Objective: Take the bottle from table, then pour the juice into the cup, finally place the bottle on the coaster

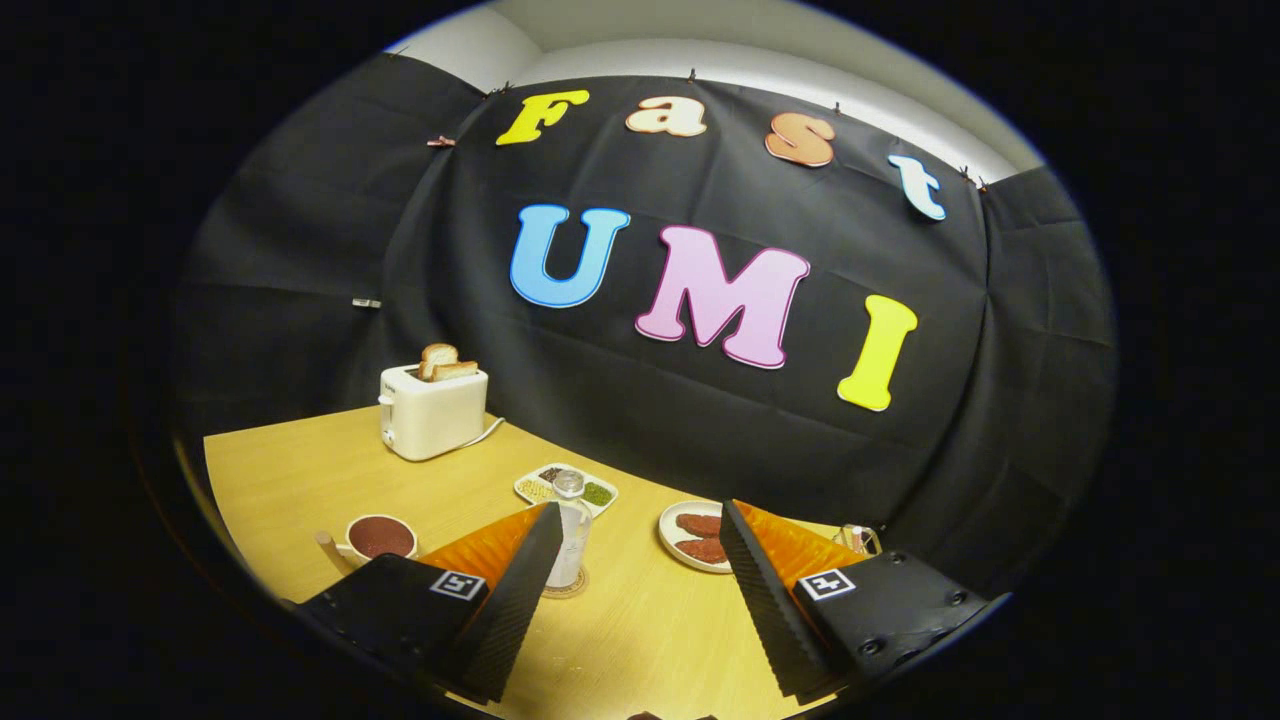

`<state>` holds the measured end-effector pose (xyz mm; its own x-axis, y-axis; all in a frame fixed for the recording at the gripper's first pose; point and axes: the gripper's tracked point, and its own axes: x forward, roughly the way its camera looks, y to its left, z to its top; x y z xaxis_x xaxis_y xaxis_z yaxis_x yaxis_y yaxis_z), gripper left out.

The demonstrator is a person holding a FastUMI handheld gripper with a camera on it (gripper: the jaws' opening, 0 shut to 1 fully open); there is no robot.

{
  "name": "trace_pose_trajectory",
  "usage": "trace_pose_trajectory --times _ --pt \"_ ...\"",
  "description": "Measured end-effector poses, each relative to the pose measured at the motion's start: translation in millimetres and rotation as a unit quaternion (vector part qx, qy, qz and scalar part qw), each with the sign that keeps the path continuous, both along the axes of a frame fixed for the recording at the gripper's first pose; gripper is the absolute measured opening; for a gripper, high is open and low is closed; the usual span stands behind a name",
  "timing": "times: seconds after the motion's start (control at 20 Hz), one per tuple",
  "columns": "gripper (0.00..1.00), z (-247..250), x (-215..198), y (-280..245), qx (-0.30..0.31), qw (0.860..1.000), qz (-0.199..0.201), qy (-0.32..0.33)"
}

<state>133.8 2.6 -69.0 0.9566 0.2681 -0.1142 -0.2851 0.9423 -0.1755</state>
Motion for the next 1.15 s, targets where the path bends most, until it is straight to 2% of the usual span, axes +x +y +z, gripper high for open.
trace_pose_trajectory --times 0.45,0.7,1.15 --pt "0.97 20 -55 -58 0.047 0.998 -0.033 0.008" --pt "0.97 11 -82 -90 0.079 0.993 -0.078 0.031" --pt "0.97 0 -97 -77 0.070 0.995 -0.063 0.041"
